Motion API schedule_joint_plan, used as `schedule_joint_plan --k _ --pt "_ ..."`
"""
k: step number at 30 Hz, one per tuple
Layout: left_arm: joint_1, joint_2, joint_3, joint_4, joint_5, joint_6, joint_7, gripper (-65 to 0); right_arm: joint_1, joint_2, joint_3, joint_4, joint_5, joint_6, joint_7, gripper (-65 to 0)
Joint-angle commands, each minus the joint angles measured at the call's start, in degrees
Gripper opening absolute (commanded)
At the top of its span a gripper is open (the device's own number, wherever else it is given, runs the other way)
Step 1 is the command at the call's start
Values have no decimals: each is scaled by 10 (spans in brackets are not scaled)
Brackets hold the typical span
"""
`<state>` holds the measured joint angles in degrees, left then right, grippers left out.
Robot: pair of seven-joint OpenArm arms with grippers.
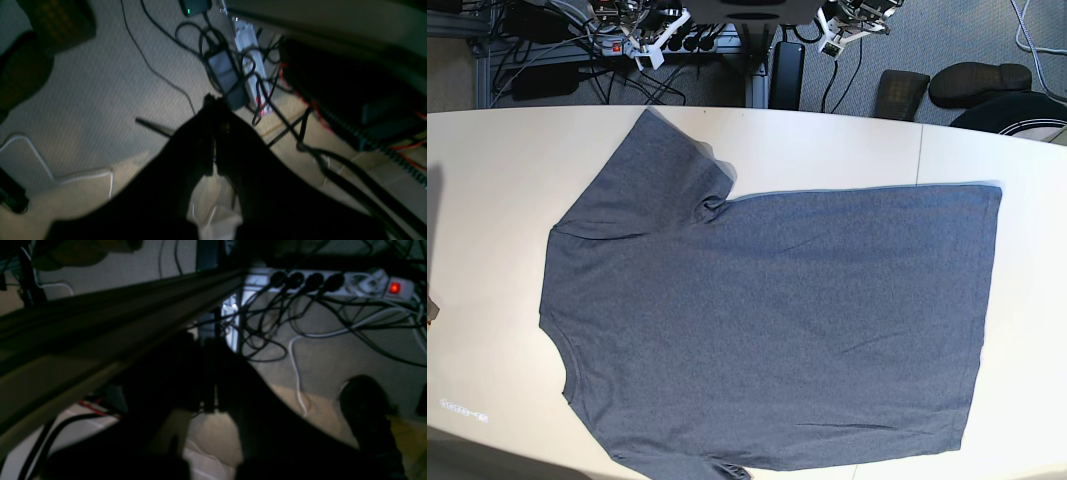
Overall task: Fold the T-shirt properly
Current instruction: 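Move both grippers from rest toward the shirt's shoulder edge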
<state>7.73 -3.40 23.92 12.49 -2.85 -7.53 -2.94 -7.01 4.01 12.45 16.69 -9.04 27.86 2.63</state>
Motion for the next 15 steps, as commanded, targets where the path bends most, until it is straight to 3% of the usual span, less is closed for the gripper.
schedule_joint_plan --k 1,7,11,15 --pt "9 -4 0 6 -1 5 -11 -650 -7 7 -1 7 1 -32 6 -650" --pt "64 -26 -1 66 -1 -70 -76 -650 -57 28 -2 67 19 -32 6 -650" --pt "106 -48 -1 129 -3 -73 -119 -650 -100 48 -2 120 72 -29 6 -650" --pt "143 -62 -15 197 -3 -73 -121 -650 -145 73 -2 182 98 -7 6 -650"
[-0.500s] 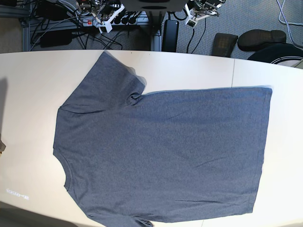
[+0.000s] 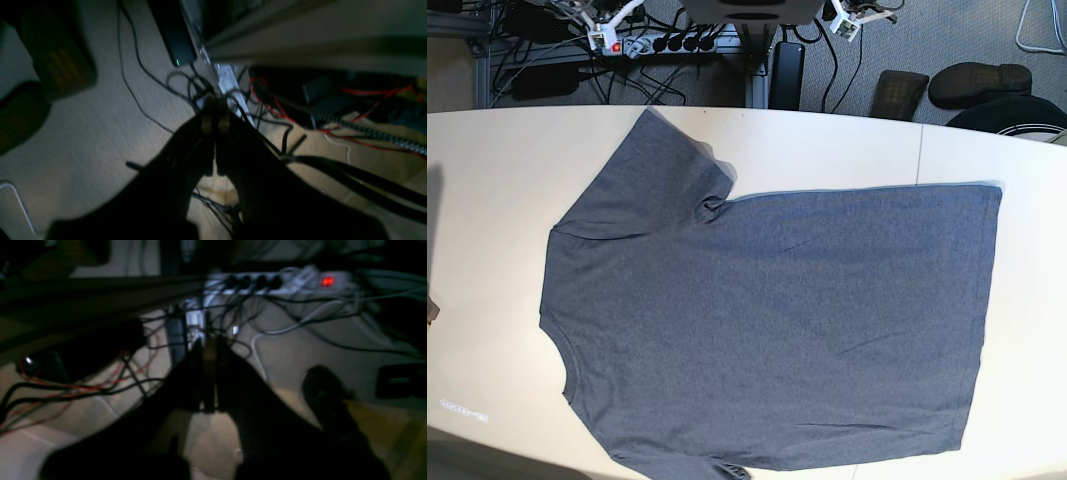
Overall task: Fold the T-shirt properly
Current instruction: 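Move both grippers from rest toward the shirt's shoulder edge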
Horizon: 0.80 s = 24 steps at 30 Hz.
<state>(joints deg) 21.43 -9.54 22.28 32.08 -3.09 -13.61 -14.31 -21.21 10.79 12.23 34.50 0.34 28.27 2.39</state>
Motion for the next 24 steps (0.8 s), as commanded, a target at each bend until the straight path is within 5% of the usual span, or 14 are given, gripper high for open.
schedule_joint_plan --k 1,10,24 --pt "17 -2 -9 19 -1 -12 -7 -650 -16 12 0 21 20 -5 8 -650" --pt "133 -21 -92 235 7 -12 -1 -650 -147 75 0 223 101 11 5 -650" --pt "255 -153 -92 658 85 -8 97 -650 -341 209 5 608 115 11 5 -650"
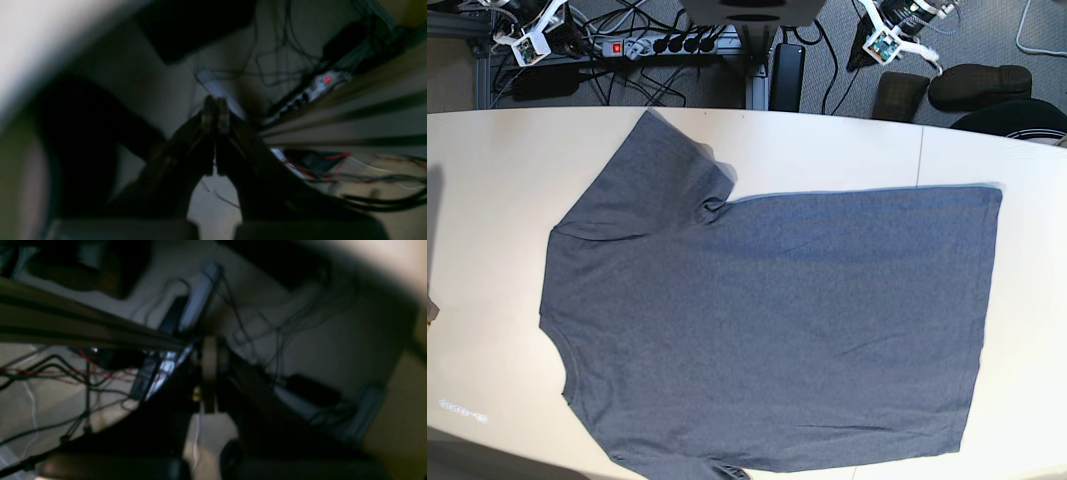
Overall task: Fold the T-shirt properly
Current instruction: 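Move both grippers from rest toward the shirt's shoulder edge, then lower both grippers and pinch the shirt's side edge at each end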
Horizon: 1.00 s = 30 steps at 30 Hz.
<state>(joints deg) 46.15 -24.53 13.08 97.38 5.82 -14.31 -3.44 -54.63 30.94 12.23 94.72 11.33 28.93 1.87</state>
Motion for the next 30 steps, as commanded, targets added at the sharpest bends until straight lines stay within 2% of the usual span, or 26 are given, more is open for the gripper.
schedule_joint_plan --k 1,3,8,10,12,13,15,16,17,18,20,25,30 --pt "7 -10 0 27 7 0 7 -650 -11 14 8 23 0 4 10 -650" --pt "7 -23 0 65 25 12 29 -650 -11 23 16 49 -14 4 9 -650" --pt "7 -63 0 123 73 87 37 -650 4 37 49 90 -77 4 7 -650" --pt "7 -81 0 132 104 96 37 -647 18 45 61 95 -91 4 6 -650" --pt "3 -98 0 136 130 98 38 -610 39 63 63 95 -115 4 -2 -650" --pt "2 -107 0 136 137 101 38 -577 53 73 62 95 -123 3 -9 -601" --pt "-7 -123 0 136 150 104 43 -493 81 100 56 95 -127 2 -11 -419" --pt "-13 -130 0 136 154 104 47 -450 96 113 53 94 -127 2 -11 -349" --pt "-19 -136 0 136 155 104 55 -413 112 127 48 94 -127 2 -11 -303" --pt "-27 -141 0 136 153 105 65 -380 126 140 40 94 -135 2 -12 -279" --pt "-45 -152 0 134 146 104 76 -353 154 170 10 94 -172 2 -13 -272" --pt "-99 -172 0 123 120 86 85 -353 231 235 -121 86 -255 0 -20 -272" --pt "-123 -188 0 99 116 82 97 -353 298 268 -225 66 -316 -2 -20 -272"
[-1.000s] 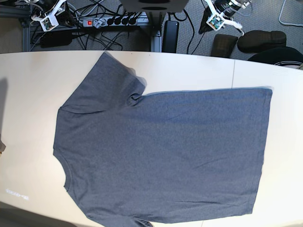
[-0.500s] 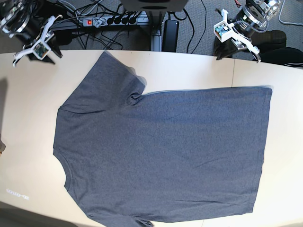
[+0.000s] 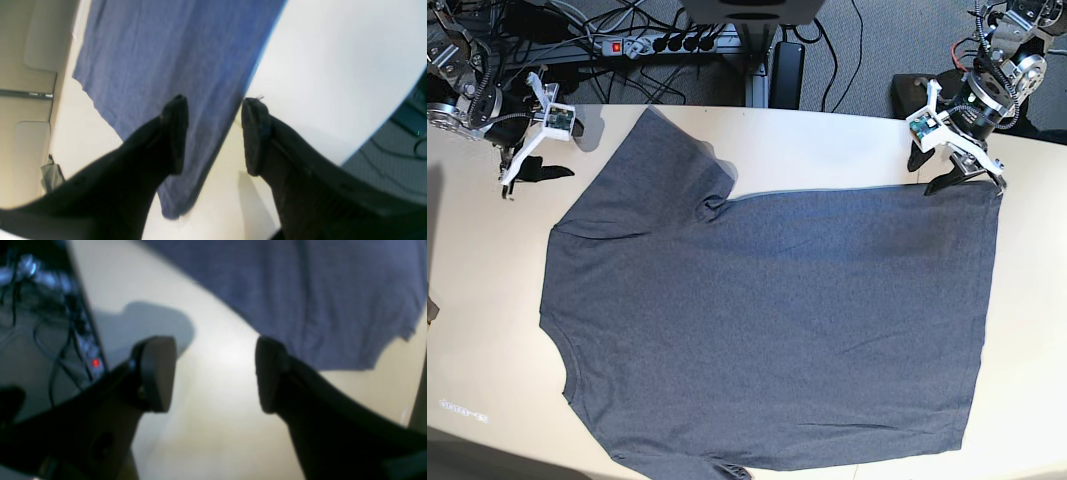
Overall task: Fold the T-shirt properly
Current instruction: 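Lower both grippers and pinch the shirt's side edge at each end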
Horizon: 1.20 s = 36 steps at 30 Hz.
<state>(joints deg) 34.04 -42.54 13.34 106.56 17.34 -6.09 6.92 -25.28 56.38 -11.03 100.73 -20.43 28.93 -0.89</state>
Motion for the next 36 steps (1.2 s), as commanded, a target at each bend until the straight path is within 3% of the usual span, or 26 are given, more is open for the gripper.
schedule_joint_plan --k 1,10,15,25,30,36 --pt "-6 -10 -3 2 0 -3 -7 -353 18 17 -6 2 -1 -2 8 -272" --pt "-30 -26 -3 -38 0 -12 -11 -353 134 25 -195 -44 -77 -2 8 -272" --pt "-29 -31 -1 -51 0 -26 -11 -353 177 25 -255 -68 -92 -2 9 -272" --pt "-74 -78 24 -114 1 -54 -15 -353 210 -21 -270 -112 -91 -3 9 -272" --pt "-109 -110 93 -160 15 -56 -15 -353 211 -23 -270 -115 -91 -3 9 -272" --pt "-160 -114 179 -221 34 -56 -15 -353 215 -23 -270 -115 -85 -5 11 -272"
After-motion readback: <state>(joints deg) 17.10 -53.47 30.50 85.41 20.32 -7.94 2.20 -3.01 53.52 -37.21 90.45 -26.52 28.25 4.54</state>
